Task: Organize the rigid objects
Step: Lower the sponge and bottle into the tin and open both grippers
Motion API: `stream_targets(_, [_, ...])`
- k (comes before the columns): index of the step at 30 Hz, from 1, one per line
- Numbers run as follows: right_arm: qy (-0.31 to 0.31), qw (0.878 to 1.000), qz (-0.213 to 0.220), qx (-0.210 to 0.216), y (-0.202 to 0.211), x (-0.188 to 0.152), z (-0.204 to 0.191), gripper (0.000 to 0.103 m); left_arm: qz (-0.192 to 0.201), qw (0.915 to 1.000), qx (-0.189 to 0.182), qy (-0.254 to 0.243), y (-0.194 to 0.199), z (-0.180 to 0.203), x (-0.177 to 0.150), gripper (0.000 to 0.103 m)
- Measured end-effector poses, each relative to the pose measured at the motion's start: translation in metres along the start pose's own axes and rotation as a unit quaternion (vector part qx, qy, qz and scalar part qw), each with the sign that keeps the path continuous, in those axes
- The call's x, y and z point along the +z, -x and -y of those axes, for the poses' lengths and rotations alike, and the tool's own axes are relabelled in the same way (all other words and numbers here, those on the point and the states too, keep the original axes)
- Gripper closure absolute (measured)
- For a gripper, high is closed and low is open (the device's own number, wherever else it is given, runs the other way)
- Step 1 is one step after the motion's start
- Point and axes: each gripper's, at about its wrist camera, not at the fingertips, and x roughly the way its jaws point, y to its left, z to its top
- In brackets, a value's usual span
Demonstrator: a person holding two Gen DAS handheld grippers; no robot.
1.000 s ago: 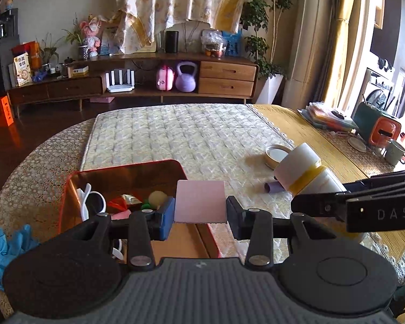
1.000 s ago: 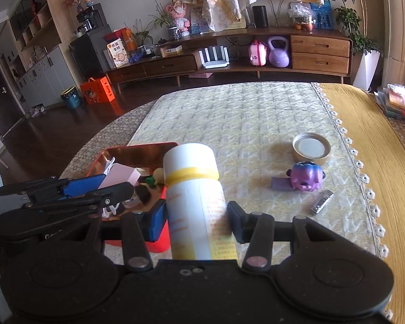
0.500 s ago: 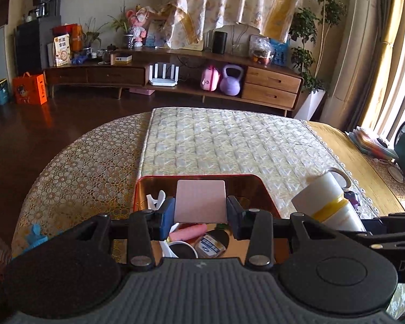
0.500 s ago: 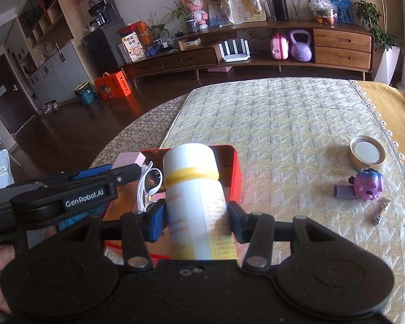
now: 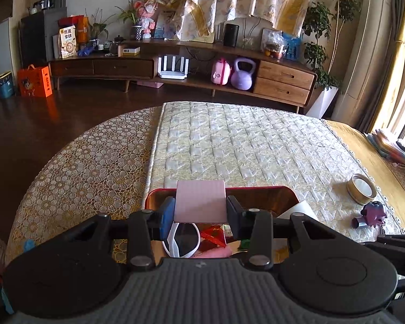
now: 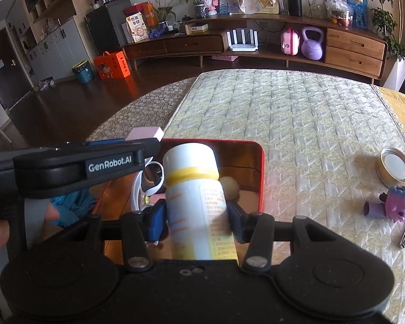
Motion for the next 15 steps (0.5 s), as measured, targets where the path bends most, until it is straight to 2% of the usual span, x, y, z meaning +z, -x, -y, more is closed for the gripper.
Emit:
stream_targets(10, [0.011, 0.999, -0.028, -0.011, -0.025, -0.008, -0.002, 0.055, -0.035, 0.9989, -0.029, -0.009, -0.034, 0.006, -0.001, 0.063])
stream_targets(15, [0.014, 0.999, -0.036, -0.025, -0.032, -0.012, -0.003, 0.055, -0.049, 0.9982, -0.029, -0.018, -0.048, 0.008, -0.003, 0.063])
